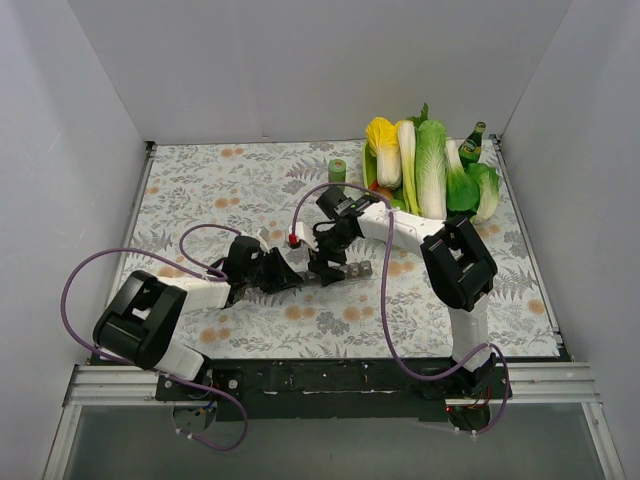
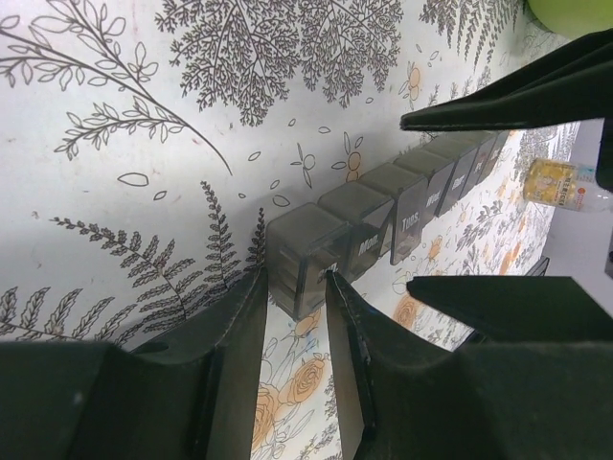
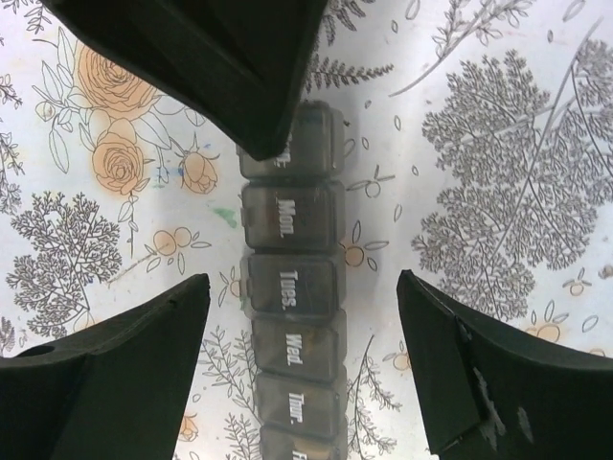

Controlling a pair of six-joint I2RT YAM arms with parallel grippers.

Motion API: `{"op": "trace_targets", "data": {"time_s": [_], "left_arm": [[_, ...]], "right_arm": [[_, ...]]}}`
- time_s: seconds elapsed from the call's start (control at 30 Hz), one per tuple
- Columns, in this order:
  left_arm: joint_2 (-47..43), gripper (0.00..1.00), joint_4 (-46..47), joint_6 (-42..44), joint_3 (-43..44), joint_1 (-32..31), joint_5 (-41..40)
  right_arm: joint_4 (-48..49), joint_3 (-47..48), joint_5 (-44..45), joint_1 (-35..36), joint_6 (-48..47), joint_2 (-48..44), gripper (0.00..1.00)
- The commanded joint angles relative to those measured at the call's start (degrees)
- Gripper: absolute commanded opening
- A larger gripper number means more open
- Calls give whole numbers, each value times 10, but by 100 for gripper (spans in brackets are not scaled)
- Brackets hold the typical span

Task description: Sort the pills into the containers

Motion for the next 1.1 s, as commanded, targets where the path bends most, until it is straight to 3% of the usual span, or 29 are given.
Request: {"op": "trace_targets", "data": {"time_s": [0.0,0.27,0.6,1.07], "left_arm": [[19,30,-63,20,-2,-2,-25],[20,30,-63,18,-1,-2,-22],[21,30,-63,16,0,-3,-21],[28,30,-65,19,4,-2,-19]], "right_arm": [[16,-4,26,15,-22,-14,88],[36,-4,69,28,-16,-3,89],[51,-9,72,32,0,-11,81],[72,-3,99,32,20,-42,78]]}}
